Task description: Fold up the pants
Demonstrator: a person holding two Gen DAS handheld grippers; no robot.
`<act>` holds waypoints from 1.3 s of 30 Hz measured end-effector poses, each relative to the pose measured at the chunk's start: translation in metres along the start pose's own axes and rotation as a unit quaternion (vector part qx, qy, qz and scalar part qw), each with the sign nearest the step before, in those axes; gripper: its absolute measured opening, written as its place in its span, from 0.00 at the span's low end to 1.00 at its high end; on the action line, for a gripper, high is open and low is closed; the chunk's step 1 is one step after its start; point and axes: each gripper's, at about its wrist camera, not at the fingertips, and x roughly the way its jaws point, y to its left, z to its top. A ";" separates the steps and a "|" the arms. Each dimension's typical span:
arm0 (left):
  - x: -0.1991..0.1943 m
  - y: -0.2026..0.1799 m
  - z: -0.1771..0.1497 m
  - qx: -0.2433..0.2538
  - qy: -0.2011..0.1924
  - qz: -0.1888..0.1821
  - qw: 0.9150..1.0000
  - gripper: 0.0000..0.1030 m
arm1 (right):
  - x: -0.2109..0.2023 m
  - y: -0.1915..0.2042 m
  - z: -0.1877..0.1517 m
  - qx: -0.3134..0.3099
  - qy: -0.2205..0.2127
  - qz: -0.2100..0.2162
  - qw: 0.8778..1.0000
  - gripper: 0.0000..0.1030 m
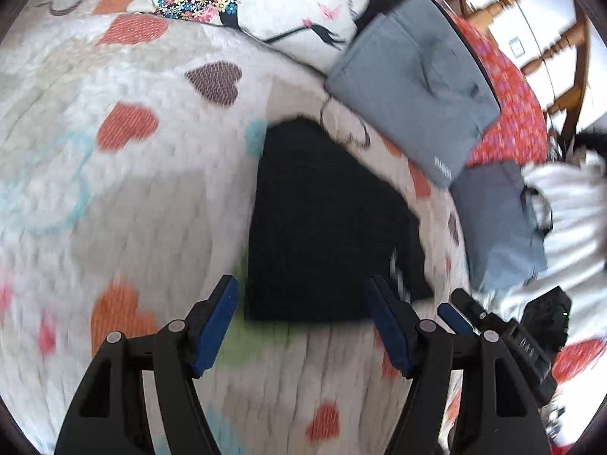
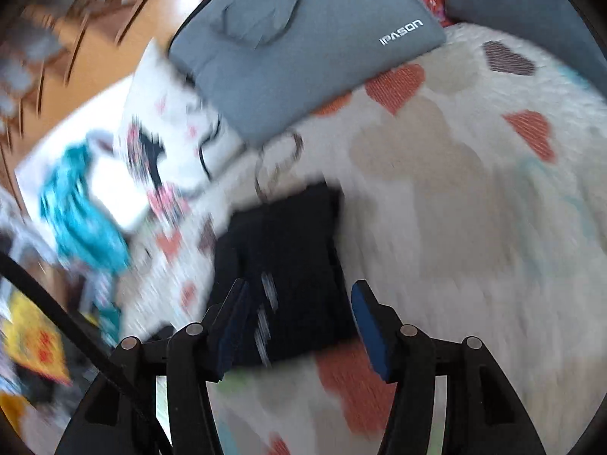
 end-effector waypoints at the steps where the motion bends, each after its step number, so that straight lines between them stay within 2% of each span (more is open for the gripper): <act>1: -0.004 -0.004 -0.014 0.009 0.000 0.007 1.000 0.67 | -0.006 0.002 -0.018 -0.012 0.005 -0.015 1.000 0.58; 6: -0.026 -0.024 -0.086 0.068 -0.015 0.049 0.996 0.67 | -0.035 0.008 -0.081 -0.076 -0.014 -0.097 0.992 0.58; 9: -0.042 -0.032 -0.116 0.094 -0.039 0.082 0.991 0.67 | -0.052 0.006 -0.103 -0.088 -0.032 -0.128 0.987 0.58; 12: -0.060 -0.039 -0.134 0.108 -0.069 0.102 0.986 0.67 | -0.071 0.005 -0.119 -0.087 -0.053 -0.140 0.985 0.58; 19: -0.113 -0.062 -0.160 0.148 -0.168 0.150 0.963 0.67 | -0.102 0.022 -0.141 -0.108 -0.083 -0.147 0.980 0.61; 20: -0.120 -0.065 -0.163 0.151 -0.180 0.156 0.959 0.69 | -0.105 0.026 -0.143 -0.112 -0.087 -0.146 0.979 0.62; 23: -0.137 -0.074 -0.170 0.153 -0.212 0.186 0.947 0.84 | -0.113 0.038 -0.150 -0.128 -0.098 -0.144 0.976 0.64; 24: -0.142 -0.076 -0.172 0.154 -0.225 0.192 0.943 0.85 | -0.116 0.043 -0.152 -0.136 -0.102 -0.142 0.975 0.64; 27: -0.159 -0.082 -0.179 0.158 -0.253 0.191 0.935 0.92 | -0.121 0.054 -0.159 -0.151 -0.110 -0.137 0.973 0.66; 32: -0.176 -0.092 -0.187 0.159 -0.273 0.203 0.927 0.95 | -0.128 0.062 -0.164 -0.161 -0.117 -0.130 0.971 0.68; 36: -0.176 -0.096 -0.194 0.162 -0.272 0.224 0.922 0.95 | -0.131 0.062 -0.166 -0.158 -0.119 -0.128 0.972 0.68; 39: -0.167 -0.101 -0.197 0.177 -0.259 0.252 0.915 0.96 | -0.131 0.061 -0.167 -0.157 -0.120 -0.129 0.972 0.69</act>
